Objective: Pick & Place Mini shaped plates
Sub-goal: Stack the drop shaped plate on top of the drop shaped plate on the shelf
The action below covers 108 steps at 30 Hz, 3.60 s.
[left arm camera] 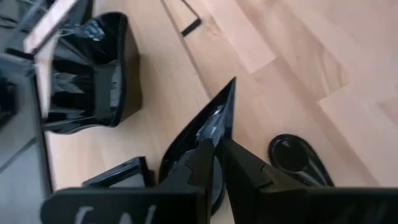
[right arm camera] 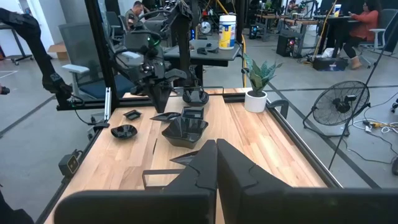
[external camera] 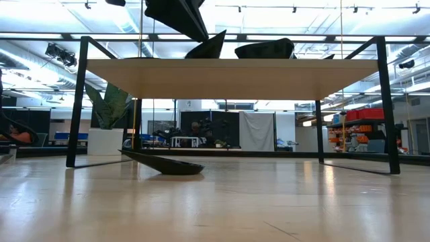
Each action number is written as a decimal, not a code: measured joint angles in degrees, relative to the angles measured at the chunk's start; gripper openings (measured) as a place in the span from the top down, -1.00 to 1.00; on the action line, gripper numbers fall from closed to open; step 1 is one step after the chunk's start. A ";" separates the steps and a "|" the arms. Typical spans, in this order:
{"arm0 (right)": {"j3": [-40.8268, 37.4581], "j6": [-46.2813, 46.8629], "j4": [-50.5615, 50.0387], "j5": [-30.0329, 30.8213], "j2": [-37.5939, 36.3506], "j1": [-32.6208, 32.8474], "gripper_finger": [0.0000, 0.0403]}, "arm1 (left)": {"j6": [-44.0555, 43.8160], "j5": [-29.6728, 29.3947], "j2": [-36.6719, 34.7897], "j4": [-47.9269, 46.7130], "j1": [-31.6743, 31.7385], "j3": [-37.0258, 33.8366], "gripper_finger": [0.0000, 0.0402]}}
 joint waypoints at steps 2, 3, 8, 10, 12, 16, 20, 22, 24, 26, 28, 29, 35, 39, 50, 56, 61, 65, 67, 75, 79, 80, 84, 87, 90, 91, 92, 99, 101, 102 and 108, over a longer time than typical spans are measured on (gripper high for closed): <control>-0.01 -0.01 -0.01 0.00 0.00 0.01 0.97 | -0.01 -1.59 -0.03 -0.55 -0.40 0.38 0.79; -0.02 -0.01 -0.01 0.00 0.00 0.01 0.97 | -0.05 -1.68 -0.03 -1.25 -0.66 1.02 0.79; -0.02 -0.02 0.00 0.00 0.00 0.02 0.97 | -0.29 -1.81 -0.06 -4.72 -2.06 5.96 0.79; 0.00 0.00 0.00 0.00 0.00 0.00 0.97 | -1.62 -1.79 -0.06 -7.55 -2.41 8.88 0.79; -0.02 -0.01 -0.01 0.00 0.00 0.02 0.97 | -3.30 -1.81 -0.08 -11.18 -2.69 11.93 0.79; -0.02 -0.01 -0.02 0.00 0.00 0.00 0.97 | -6.07 -1.83 -0.08 -19.04 -2.67 18.87 0.79; 0.00 0.00 -0.02 0.00 0.00 0.00 0.97 | -8.03 -1.84 -0.08 -26.34 -2.65 25.99 0.79; -0.02 -0.02 0.00 0.00 0.00 0.01 0.97 | -8.67 -1.79 -0.14 -29.21 -2.47 29.23 0.79; -0.02 -0.01 -0.01 0.00 0.00 0.02 0.97 | -9.15 -1.81 -0.74 -31.52 -2.30 31.46 0.79; -0.02 -0.02 0.00 0.00 0.00 0.02 0.97 | -9.97 -1.68 -2.07 -31.82 -1.65 32.21 0.79; -0.02 0.00 0.00 0.00 0.00 0.01 0.97 | -12.24 0.03 -3.78 -32.46 -0.52 32.20 0.79; -0.01 -0.01 0.00 0.01 0.00 0.01 0.97 | -13.58 1.41 -4.59 -32.97 0.22 32.20 0.79; -0.02 -1.43 0.00 0.02 -0.02 0.02 0.97 | -18.76 4.20 -9.34 -34.87 5.07 32.13 0.79; 0.00 -11.86 0.22 0.02 -0.02 0.00 0.97 | -20.25 4.68 -11.72 -34.33 7.40 32.13 0.79; -0.01 -15.43 1.14 0.02 -0.02 0.01 0.97 | -23.77 7.65 -12.85 -31.17 11.09 32.11 0.79; -0.02 -13.33 4.11 0.02 -0.02 0.00 0.97 | -24.09 8.46 -13.74 -20.26 11.97 24.54 0.79; -1.31 0.33 11.87 0.01 -0.02 0.00 0.97 | -26.04 9.64 -15.53 -13.38 12.71 15.80 0.79; -2.16 7.59 17.58 0.00 -0.02 0.02 0.97 | -27.09 10.56 -15.69 -10.13 12.69 11.84 0.80; -2.19 6.96 20.26 0.00 -0.02 0.02 0.97 | -27.62 10.52 -15.96 -8.80 12.69 10.77 0.81; -2.19 13.45 30.49 0.00 -0.02 0.00 0.97 | -30.98 12.64 -20.64 -3.06 12.69 1.60 0.86; -2.90 15.02 35.06 -0.26 0.21 0.00 0.97 | -33.54 12.66 -23.40 -2.67 12.50 -1.92 0.89; -3.70 15.18 36.38 -0.30 0.29 0.00 0.97 | -33.94 12.62 -24.34 -2.76 12.29 -2.63 0.90; -8.16 18.04 43.51 -0.46 1.62 0.00 0.97 | -34.15 12.24 -27.83 -2.37 11.90 -3.82 0.92; -12.10 19.63 47.51 -0.46 3.50 0.02 0.97 | -33.18 11.11 -30.31 -1.58 11.88 -4.55 0.92; -16.26 19.67 51.51 -0.46 6.17 0.02 0.97 | -33.10 10.12 -33.21 -1.29 11.94 -6.06 0.92; -17.70 19.67 54.12 -0.46 7.41 0.02 0.97 | -33.08 9.98 -34.27 -1.08 11.93 -6.80 0.92; -18.89 19.67 57.16 -0.46 8.60 0.02 0.97 | -33.09 9.76 -35.32 -1.60 11.93 -7.67 0.92; -22.20 18.42 72.28 -0.46 21.19 0.02 0.93 | -34.89 8.51 -39.93 -1.99 11.93 -10.15 0.92; -21.42 17.65 72.59 -0.44 24.68 0.01 0.88 | -34.94 8.50 -40.65 -2.18 11.93 -10.15 0.92; -21.09 17.35 72.41 -0.44 26.22 0.01 0.85 | -34.96 8.49 -41.05 -2.14 11.93 -10.14 0.92; -17.64 13.27 72.14 -0.55 34.95 0.54 0.52 | -34.68 8.51 -42.22 -2.52 11.92 -10.12 0.92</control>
